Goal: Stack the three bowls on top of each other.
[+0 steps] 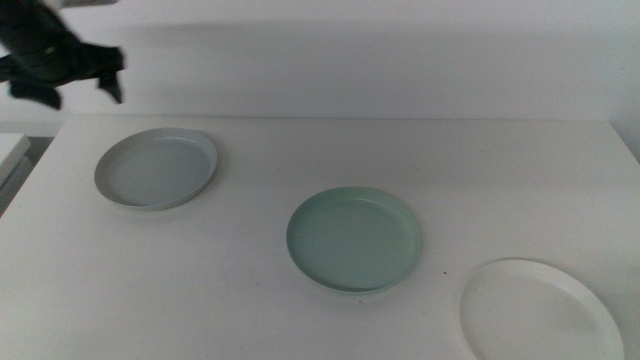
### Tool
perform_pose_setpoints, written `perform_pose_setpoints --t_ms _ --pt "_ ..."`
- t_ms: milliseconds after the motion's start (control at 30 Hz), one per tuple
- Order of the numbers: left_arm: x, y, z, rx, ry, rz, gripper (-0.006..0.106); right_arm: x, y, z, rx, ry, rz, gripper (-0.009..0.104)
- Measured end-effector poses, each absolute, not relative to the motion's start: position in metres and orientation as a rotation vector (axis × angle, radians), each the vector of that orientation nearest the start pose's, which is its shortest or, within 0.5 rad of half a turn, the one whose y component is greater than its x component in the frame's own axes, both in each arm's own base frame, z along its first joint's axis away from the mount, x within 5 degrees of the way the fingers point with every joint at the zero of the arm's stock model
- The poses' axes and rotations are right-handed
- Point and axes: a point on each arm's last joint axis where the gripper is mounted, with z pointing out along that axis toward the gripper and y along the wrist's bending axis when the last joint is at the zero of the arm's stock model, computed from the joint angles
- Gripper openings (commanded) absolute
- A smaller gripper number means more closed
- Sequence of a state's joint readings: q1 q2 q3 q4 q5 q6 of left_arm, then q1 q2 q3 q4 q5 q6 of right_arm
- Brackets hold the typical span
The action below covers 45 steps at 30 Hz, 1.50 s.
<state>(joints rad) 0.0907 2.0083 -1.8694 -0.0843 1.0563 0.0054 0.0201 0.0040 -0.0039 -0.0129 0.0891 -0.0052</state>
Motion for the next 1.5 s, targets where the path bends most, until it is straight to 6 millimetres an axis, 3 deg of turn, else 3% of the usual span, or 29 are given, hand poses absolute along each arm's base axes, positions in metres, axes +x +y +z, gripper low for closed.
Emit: perform_pose_setpoints --t_ms 133,267,533,700,767,867,1033,1200,1300,1400,1500 --pt "0.468 0.07 0.256 -0.166 2.701 -0.116 0.094 0.057 0.001 0.206 -0.029 1.573 0.001 0.093" --pt "0.484 0.086 0.222 -0.188 2.721 -0.171 0.094 0.057 0.001 0.206 -0.029 1.573 0.001 0.093" --pt "0.495 0.092 0.166 -0.203 2.79 -0.205 0.094 0.057 0.001 0.206 -0.029 1.573 0.001 0.093" --pt "0.497 0.09 0.148 -0.172 2.816 -0.235 0.086 0.057 0.001 0.206 -0.029 1.573 0.001 0.093" --pt "0.497 0.09 0.149 -0.168 2.812 -0.239 0.078 0.057 0.001 0.206 -0.029 1.573 0.001 0.093" --pt "0.498 0.09 0.147 -0.167 2.808 -0.245 0.055 0.057 0.001 0.206 -0.029 1.573 0.001 0.093" --pt "0.498 0.09 0.145 -0.213 2.813 -0.249 -0.002 0.057 0.001 0.206 -0.029 1.573 0.001 0.093" --pt "0.494 0.092 0.151 -0.269 2.846 -0.205 -0.002 0.057 0.001 0.206 -0.029 1.573 0.001 0.093" --pt "0.488 0.09 0.171 -0.274 2.837 -0.206 -0.002 0.057 0.001 0.206 -0.029 1.573 0.001 0.093" --pt "0.474 0.081 0.209 -0.245 2.793 -0.207 -0.002 0.057 0.001 0.206 -0.029 1.573 0.001 0.093" --pt "0.449 0.056 0.256 -0.182 2.71 -0.201 -0.002 0.057 0.001 0.206 -0.029 1.573 0.001 0.093"
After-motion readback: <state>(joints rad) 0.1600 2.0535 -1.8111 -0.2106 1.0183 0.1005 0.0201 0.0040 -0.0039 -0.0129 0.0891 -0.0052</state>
